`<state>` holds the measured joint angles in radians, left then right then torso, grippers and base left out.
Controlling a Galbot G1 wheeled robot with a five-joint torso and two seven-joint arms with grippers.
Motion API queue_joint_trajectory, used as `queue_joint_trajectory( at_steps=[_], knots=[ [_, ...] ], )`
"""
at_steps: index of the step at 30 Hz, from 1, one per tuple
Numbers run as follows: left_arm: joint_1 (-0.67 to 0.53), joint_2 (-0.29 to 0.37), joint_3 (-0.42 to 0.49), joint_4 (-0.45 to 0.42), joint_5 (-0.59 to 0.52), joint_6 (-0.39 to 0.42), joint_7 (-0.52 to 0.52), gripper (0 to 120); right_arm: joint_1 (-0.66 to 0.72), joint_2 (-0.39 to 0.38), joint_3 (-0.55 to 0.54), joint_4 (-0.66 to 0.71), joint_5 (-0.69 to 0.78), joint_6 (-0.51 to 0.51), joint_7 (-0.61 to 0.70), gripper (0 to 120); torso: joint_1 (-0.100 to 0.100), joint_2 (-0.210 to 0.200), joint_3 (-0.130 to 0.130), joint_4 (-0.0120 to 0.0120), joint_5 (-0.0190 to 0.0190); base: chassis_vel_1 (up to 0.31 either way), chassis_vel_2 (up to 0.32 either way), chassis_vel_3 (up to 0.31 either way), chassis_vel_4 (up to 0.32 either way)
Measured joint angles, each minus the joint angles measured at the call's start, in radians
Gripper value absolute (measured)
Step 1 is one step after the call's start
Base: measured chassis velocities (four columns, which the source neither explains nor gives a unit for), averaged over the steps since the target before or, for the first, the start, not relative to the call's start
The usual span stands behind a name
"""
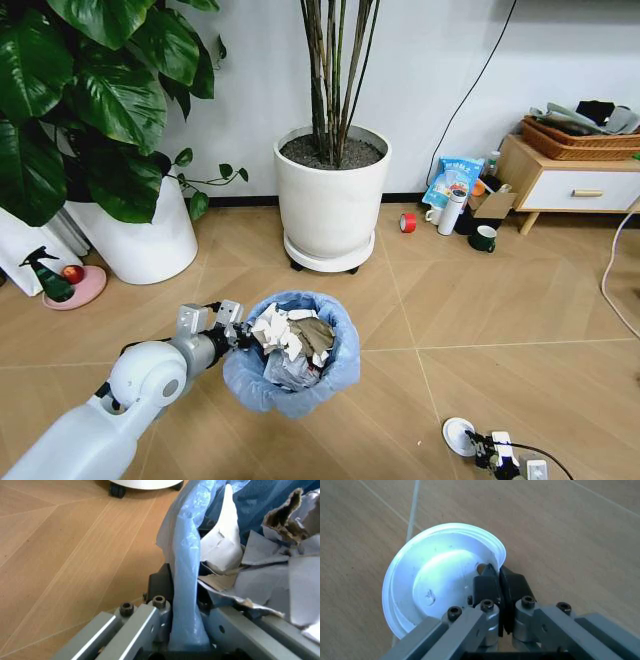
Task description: Pick up the trash bin and place the garbage on the floor into it.
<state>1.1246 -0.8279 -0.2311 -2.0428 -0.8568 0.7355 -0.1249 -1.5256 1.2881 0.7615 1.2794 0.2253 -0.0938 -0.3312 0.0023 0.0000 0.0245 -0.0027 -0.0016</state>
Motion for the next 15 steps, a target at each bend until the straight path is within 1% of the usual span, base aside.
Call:
queue_joint_trajectory(
  at_steps=[7,9,10,12,13,15],
  knots=[
    [0.002,0.0,0.0,-0.004,0.0,0.0,0.0,0,-0.007,0.003,0.008,0.031,0.018,0.0,0.01,0,0.0,0.0,0.0,-0.0002,0.0013,0.0,0.0,0.0,0.0],
    [0.002,0.0,0.0,-0.004,0.0,0.0,0.0,0,-0.009,0.002,0.01,0.045,0.026,0.0,0.012,0,0.0,0.0,0.0,-0.0003,0.0008,0.0,0.0,0.0,0.0],
    [0.002,0.001,-0.001,-0.004,0.0,0.0,0.0,0,-0.012,-0.002,0.015,0.07,0.04,0.0,0.015,0,0.0,0.0,0.0,-0.0001,-0.0004,0.0,0.0,0.0,0.0],
    [0.003,0.001,-0.001,-0.004,0.0,0.0,0.0,0,-0.018,-0.008,0.021,0.112,0.057,-0.003,0.021,0,0.0,0.0,0.0,0.0,-0.0001,0.0,0.0,0.0,0.0],
    [0.003,0.001,-0.001,-0.004,0.0,0.0,0.0,0,-0.018,-0.008,0.021,0.112,0.057,-0.003,0.021,0,0.0,0.0,0.0,0.0,-0.0001,0.0,0.0,0.0,0.0],
    [0.004,-0.002,0.0,-0.007,0.0,0.0,0.0,0,-0.021,-0.004,0.027,0.176,0.062,0.008,0.029,0,0.0,0.0,0.0,0.0002,-0.0004,0.0,0.0,0.0,0.0]
  ],
)
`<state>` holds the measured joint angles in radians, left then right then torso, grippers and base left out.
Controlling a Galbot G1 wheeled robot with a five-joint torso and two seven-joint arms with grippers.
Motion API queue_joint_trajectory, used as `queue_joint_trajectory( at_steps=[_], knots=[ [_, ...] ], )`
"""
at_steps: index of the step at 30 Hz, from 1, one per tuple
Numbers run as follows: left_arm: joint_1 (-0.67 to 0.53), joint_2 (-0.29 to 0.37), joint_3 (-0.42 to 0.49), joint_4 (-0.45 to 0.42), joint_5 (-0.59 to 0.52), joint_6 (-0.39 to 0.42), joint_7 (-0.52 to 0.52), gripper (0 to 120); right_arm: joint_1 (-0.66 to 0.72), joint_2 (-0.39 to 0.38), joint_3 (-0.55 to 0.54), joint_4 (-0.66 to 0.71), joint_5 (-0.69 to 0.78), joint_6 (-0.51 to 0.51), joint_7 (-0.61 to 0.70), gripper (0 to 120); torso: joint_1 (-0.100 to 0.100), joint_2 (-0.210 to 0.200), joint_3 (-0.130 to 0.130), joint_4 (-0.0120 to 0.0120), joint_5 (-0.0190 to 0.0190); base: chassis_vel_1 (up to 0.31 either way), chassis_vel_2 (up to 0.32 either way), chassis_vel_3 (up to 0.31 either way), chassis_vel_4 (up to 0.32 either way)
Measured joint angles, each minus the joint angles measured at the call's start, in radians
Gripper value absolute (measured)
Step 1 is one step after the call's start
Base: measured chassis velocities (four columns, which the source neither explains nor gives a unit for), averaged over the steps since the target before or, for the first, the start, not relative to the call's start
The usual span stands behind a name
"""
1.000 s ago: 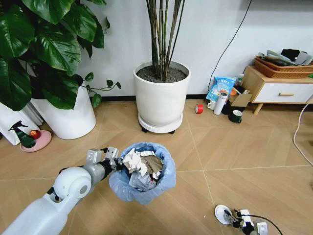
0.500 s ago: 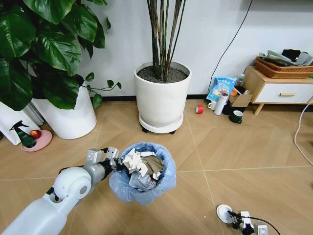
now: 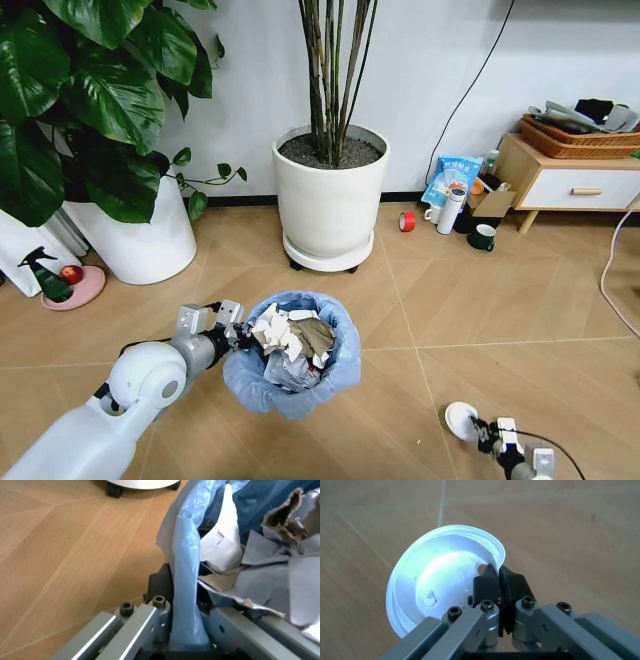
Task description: Pick up the trash bin and place the garbage on the floor into it.
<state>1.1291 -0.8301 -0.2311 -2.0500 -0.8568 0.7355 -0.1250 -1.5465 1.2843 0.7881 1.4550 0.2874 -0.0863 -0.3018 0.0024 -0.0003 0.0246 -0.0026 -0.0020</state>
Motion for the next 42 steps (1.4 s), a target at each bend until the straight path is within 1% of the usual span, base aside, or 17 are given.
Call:
queue_joint_trajectory(
  at_steps=[4,7,9,10,13,14,16,18,19,22,23,26,31,35,36,40,42],
  knots=[
    [0.001,0.002,0.0,-0.004,-0.001,0.0,-0.004,0,0.001,0.001,0.006,0.052,-0.001,0.014,0.003,0,0.0,0.0,0.0,-0.0001,0.0005,0.0,0.0,0.0,0.0],
    [0.006,0.008,0.0,-0.009,-0.003,0.0,-0.011,0,0.004,-0.016,0.01,0.151,0.019,0.006,0.009,0,0.0,0.0,0.0,0.0001,-0.0001,0.0,0.0,0.0,0.0],
    [0.009,0.01,0.001,-0.013,-0.006,0.0,-0.018,0,0.009,-0.047,0.003,0.265,0.084,-0.029,0.029,0,0.0,0.0,0.0,0.0,0.0001,0.0,0.0,0.0,0.0],
    [0.009,0.01,0.001,-0.013,-0.006,0.0,-0.018,0,0.009,-0.047,0.003,0.265,0.084,-0.029,0.029,0,0.0,0.0,0.0,0.0,0.0001,0.0,0.0,0.0,0.0],
    [0.0,0.011,0.003,-0.013,-0.015,0.0,-0.023,0,0.057,-0.123,-0.023,0.405,0.153,-0.087,0.053,0,0.0,0.0,0.0,-0.0001,0.0,0.0,0.0,0.0,0.0],
    [0.0,0.011,0.003,-0.013,-0.015,0.0,-0.023,0,0.057,-0.123,-0.023,0.405,0.153,-0.087,0.053,0,0.0,0.0,0.0,-0.0001,0.0,0.0,0.0,0.0,0.0],
    [-0.005,0.011,0.008,-0.012,-0.018,0.0,-0.024,0,0.105,-0.196,-0.059,0.463,0.199,-0.122,0.077,0,0.0,0.0,0.0,-0.0002,0.0001,0.0,0.0,0.0,0.0],
    [-0.006,0.011,0.009,-0.011,-0.018,0.0,-0.024,0,0.115,-0.209,-0.067,0.472,0.206,-0.127,0.081,0,0.0,0.0,0.0,0.0,0.0,0.0,0.0,0.0,0.0],
    [-0.01,0.012,0.015,-0.007,-0.018,0.0,-0.024,0,0.164,-0.263,-0.106,0.5,0.236,-0.15,0.098,0,0.0,0.0,0.0,0.0002,-0.0002,0.0,0.0,0.0,0.0],
    [-0.03,0.014,0.029,0.008,0.009,0.0,-0.014,0,0.267,-0.335,-0.193,0.531,0.295,-0.184,0.122,0,0.0,0.0,0.0,0.0003,0.0003,0.0,0.0,0.0,0.0],
    [-0.03,0.014,0.029,0.008,0.009,0.0,-0.014,0,0.267,-0.335,-0.193,0.531,0.295,-0.184,0.122,0,0.0,0.0,0.0,0.0003,0.0003,0.0,0.0,0.0,0.0],
    [-0.071,0.013,0.046,0.037,0.043,0.0,0.02,0,0.375,-0.382,-0.286,0.554,0.345,-0.202,0.131,0,0.0,0.0,0.0,0.0001,0.0003,0.0,0.0,0.0,0.0],
    [-0.106,0.008,0.059,0.064,0.041,0.0,0.036,0,0.461,-0.399,-0.374,0.561,0.385,-0.215,0.135,0,0.0,0.0,0.0,-0.0003,-0.0001,0.0,0.0,0.0,0.0],
    [-0.153,0.003,0.09,0.088,0.022,0.0,0.046,0,0.599,-0.391,-0.549,0.537,0.415,-0.23,0.144,0,0.0,0.0,0.0,0.0003,0.0001,0.0,0.0,0.0,0.0],
    [-0.153,0.003,0.09,0.088,0.022,0.0,0.046,0,0.599,-0.391,-0.549,0.537,0.415,-0.23,0.144,0,0.0,0.0,0.0,0.0003,0.0001,0.0,0.0,0.0,0.0],
    [-0.185,0.003,0.105,0.1,0.001,0.0,0.045,0,0.672,-0.372,-0.686,0.515,0.419,-0.242,0.154,0,0.0,0.0,0.0,-0.0001,-0.0001,0.0,0.0,0.0,0.0],
    [-0.19,0.003,0.107,0.102,-0.003,0.0,0.045,0,0.685,-0.368,-0.717,0.511,0.418,-0.243,0.156,0,0.0,0.0,0.0,0.0,0.0002,0.0,0.0,0.0,0.0]
  ],
)
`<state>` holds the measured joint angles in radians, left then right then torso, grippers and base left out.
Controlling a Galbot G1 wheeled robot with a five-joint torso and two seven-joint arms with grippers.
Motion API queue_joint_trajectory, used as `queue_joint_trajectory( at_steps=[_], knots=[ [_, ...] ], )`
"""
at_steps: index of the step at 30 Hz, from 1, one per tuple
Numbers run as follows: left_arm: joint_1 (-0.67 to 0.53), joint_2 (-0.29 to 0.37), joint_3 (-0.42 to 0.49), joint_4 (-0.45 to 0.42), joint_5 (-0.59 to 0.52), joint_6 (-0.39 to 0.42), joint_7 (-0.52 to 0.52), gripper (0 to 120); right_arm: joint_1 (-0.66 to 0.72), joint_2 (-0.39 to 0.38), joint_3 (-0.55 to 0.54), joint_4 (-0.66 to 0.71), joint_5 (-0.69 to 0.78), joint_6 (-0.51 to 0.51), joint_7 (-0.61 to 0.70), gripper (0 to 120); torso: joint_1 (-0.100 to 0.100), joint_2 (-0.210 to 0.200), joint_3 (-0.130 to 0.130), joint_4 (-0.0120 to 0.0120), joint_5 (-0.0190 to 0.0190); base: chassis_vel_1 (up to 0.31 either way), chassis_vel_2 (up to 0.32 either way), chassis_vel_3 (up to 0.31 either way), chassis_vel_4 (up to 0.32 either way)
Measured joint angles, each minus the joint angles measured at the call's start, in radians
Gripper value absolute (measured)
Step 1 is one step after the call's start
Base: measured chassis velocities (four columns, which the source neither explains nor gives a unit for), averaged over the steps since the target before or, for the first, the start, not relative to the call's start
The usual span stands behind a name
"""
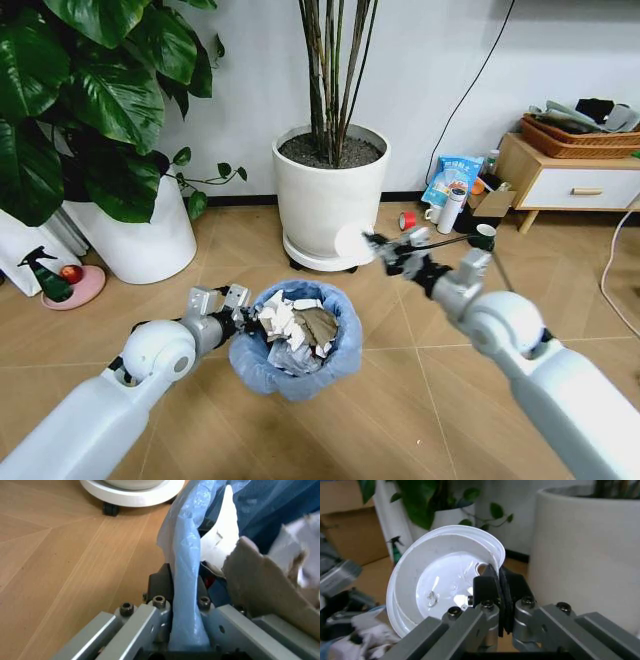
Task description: Pick up the trash bin and place the garbage on the floor into it.
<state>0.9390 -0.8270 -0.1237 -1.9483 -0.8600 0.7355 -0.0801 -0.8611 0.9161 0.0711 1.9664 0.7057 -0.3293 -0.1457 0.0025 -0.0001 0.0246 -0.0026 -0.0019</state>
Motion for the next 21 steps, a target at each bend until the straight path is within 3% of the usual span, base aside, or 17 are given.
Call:
queue_joint_trajectory(
  at_steps=[6,12,15,21],
  knots=[
    [-0.004,-0.003,0.001,-0.001,-0.05,0.0,-0.025,0,0.031,0.029,-0.111,-0.007,-0.022,-0.009,0.006,0,0.0,0.0,0.0,0.0,-0.0001,0.0,0.0,0.0,0.0],
    [-0.004,-0.001,-0.001,-0.002,-0.055,0.0,-0.026,0,0.033,0.03,-0.146,0.005,-0.044,-0.023,0.009,0,0.0,0.0,0.0,0.0,-0.0001,0.0,0.0,0.0,0.0],
    [-0.002,0.001,-0.001,-0.002,-0.055,0.0,-0.025,0,0.031,0.03,-0.16,0.01,-0.046,-0.028,0.02,17,0.0,0.0,0.0,0.0,-0.0001,0.0,0.0,0.0,0.0],
    [-0.001,0.005,-0.005,-0.002,-0.054,0.0,-0.023,0,0.023,0.029,-0.168,0.015,-0.047,-0.03,0.032,34,0.0,0.0,0.0,0.0,-0.0001,0.0,0.0,0.0,0.0]
  ],
)
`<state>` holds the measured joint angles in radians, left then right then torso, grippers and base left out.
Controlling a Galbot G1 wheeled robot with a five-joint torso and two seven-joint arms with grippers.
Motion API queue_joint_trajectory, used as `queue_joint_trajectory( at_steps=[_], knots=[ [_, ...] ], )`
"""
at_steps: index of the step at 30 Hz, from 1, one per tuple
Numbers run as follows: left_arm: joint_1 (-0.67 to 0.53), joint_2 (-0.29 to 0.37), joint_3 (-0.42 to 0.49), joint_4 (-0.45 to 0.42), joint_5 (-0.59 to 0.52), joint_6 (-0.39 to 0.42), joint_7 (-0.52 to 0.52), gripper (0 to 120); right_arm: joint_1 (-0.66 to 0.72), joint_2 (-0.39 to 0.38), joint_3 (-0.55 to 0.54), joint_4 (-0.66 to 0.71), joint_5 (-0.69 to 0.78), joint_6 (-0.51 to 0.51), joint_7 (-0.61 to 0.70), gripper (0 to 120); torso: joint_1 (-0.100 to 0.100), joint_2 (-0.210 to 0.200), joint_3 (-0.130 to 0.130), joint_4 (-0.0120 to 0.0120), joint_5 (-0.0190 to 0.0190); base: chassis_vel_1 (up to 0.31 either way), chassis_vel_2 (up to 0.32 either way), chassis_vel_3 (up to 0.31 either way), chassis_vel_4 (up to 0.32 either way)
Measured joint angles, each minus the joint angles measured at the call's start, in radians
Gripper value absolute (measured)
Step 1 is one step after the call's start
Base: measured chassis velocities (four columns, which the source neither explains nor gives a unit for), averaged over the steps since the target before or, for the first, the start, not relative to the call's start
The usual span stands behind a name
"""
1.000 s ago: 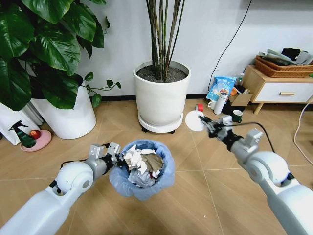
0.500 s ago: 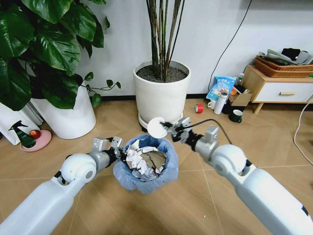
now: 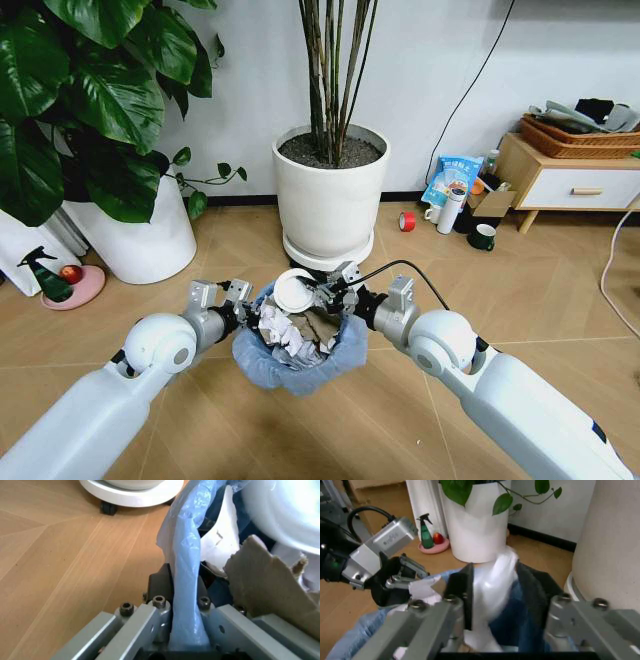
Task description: Pick up the trash bin and place the garbage on the floor into it.
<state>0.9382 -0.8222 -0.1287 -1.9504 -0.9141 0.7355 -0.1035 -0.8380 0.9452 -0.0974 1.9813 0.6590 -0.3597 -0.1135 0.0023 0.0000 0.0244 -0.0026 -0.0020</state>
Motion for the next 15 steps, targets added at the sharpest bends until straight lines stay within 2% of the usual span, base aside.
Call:
queue_joint_trajectory(
  at_steps=[1,4,5,7,9,11,13,15],
  knots=[
    [0.002,0.001,-0.001,0.0,0.0,0.0,0.0,0,-0.007,0.0,0.002,-0.003,-0.002,0.0,0.001,41,0.0,0.0,0.0,0.0,0.0001,0.0,0.0,0.0,0.0],
    [0.005,0.002,-0.002,-0.003,0.001,0.0,0.0,0,-0.016,-0.001,0.009,-0.004,-0.004,0.001,0.002,49,0.0,0.0,0.0,0.0,0.0,0.0,0.0,0.0,0.0],
    [0.006,0.003,-0.002,-0.004,0.001,0.0,0.0,0,-0.024,-0.002,0.012,-0.003,-0.004,0.001,0.002,55,0.0,0.0,0.0,0.0,0.0001,0.0,0.0,0.0,0.0],
    [0.007,0.003,-0.003,-0.005,0.002,0.0,0.0,0,-0.028,-0.002,0.014,-0.003,-0.005,0.002,0.002,57,0.0,0.0,0.0,0.0,0.0002,0.0,0.0,0.0,0.0],
    [0.007,0.003,-0.003,-0.007,0.002,0.0,0.0,0,-0.04,-0.004,0.023,0.002,-0.008,0.003,0.002,70,0.0,0.0,0.0,0.0,0.0001,0.0,0.0,0.0,0.0],
    [0.007,0.003,-0.003,-0.007,0.002,0.0,0.0,0,-0.044,-0.005,0.028,0.004,-0.009,0.005,0.002,74,0.0,0.0,0.0,0.0,0.0002,0.0,0.0,0.0,0.0],
    [0.006,0.002,-0.003,-0.008,0.003,0.0,-0.001,0,-0.054,-0.009,0.045,0.014,-0.011,0.008,0.002,86,0.0,0.0,0.0,0.0,0.0001,0.0,0.0,0.0,0.0],
    [0.007,0.002,-0.004,-0.008,0.004,0.0,-0.002,0,-0.059,-0.01,0.056,0.018,-0.011,0.008,0.002,88,0.0,0.0,0.0,0.0,0.0001,0.0,0.0,0.0,0.0]
  ],
)
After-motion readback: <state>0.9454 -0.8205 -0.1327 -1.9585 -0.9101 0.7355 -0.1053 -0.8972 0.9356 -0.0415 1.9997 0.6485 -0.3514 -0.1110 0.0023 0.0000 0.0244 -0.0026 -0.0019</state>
